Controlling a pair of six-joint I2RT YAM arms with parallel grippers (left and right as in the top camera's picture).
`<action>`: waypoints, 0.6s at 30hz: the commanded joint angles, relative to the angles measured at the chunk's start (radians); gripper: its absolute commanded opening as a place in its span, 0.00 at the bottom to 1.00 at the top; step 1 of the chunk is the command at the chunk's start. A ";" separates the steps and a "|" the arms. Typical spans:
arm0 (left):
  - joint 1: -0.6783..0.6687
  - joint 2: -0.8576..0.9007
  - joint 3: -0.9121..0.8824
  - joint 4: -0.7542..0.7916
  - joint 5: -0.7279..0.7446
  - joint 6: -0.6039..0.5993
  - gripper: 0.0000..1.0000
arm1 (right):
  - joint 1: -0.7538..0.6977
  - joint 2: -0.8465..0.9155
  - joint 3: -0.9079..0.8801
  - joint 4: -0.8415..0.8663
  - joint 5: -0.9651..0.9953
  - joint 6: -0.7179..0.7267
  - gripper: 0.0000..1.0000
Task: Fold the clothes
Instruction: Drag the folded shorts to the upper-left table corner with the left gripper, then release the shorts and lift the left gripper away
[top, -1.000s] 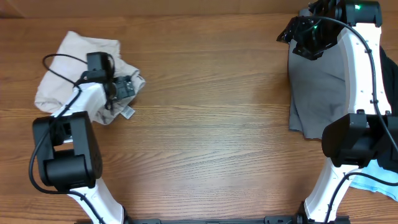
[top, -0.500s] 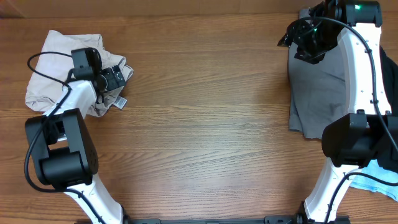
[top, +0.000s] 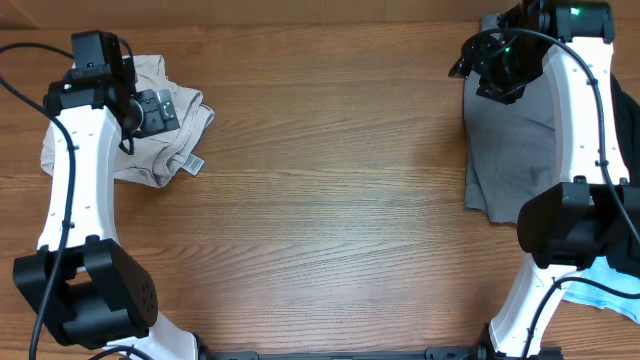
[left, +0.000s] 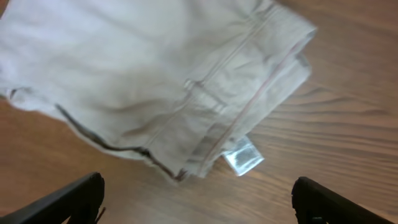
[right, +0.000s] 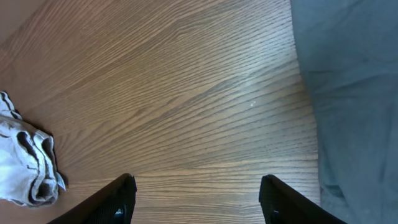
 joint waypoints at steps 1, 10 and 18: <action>0.027 0.050 -0.039 -0.005 -0.051 0.025 0.99 | 0.002 -0.005 -0.001 -0.005 0.010 -0.029 0.68; 0.063 0.150 -0.048 -0.008 -0.052 0.037 1.00 | 0.002 -0.005 -0.001 -0.007 0.010 -0.029 0.68; 0.091 0.300 -0.048 0.084 -0.032 0.092 1.00 | 0.002 -0.005 -0.001 -0.007 0.010 -0.029 0.70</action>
